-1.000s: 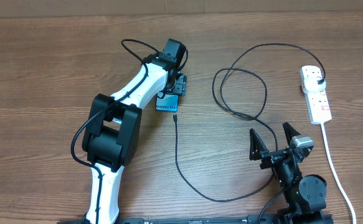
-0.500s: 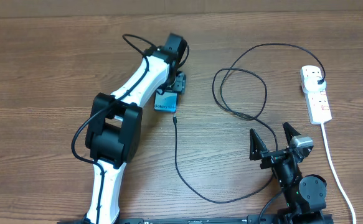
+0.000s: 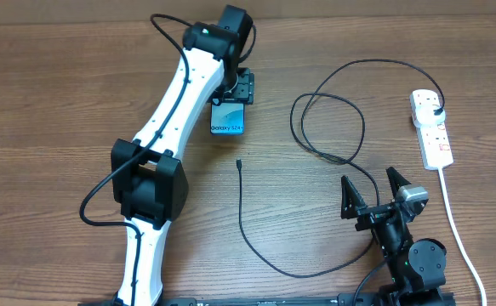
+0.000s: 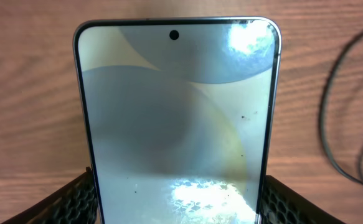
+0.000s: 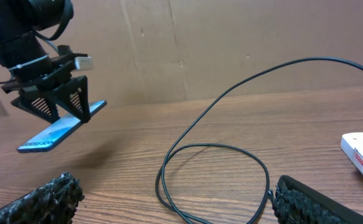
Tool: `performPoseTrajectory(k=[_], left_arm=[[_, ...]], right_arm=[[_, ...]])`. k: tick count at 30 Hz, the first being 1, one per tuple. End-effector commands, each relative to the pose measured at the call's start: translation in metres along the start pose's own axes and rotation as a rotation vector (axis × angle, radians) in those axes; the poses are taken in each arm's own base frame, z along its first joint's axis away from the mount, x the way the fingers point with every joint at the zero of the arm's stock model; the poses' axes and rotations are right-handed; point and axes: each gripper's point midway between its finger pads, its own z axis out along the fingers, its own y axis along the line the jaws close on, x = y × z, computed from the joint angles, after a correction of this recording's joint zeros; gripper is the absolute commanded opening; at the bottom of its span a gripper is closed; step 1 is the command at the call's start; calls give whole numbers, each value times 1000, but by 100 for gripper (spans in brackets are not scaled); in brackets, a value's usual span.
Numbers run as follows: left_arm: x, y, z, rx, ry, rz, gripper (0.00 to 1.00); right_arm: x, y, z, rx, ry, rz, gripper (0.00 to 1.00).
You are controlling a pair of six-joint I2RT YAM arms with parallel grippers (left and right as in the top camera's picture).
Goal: Plug charger to phone and switch on socket
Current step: 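Grasp the phone's top edge with the left gripper and tilt it up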
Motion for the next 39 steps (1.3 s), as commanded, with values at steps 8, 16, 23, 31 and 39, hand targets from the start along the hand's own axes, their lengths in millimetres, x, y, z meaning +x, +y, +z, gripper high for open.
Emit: performPoseTrajectory(k=[8, 16, 23, 31, 39], left_arm=[[24, -29, -20, 242, 141, -75, 4], [56, -46, -33, 359, 306, -106, 4], [77, -53, -44, 397, 426, -199, 4], [83, -48, -46, 326, 506, -454, 4], [68, -45, -59, 483, 541, -512, 4]], right_arm=[[1, -3, 0, 14, -7, 4, 100], [1, -3, 0, 14, -7, 4, 100], [1, -3, 0, 14, -7, 4, 100], [1, -3, 0, 14, -7, 4, 100], [1, -3, 0, 14, -8, 4, 100]])
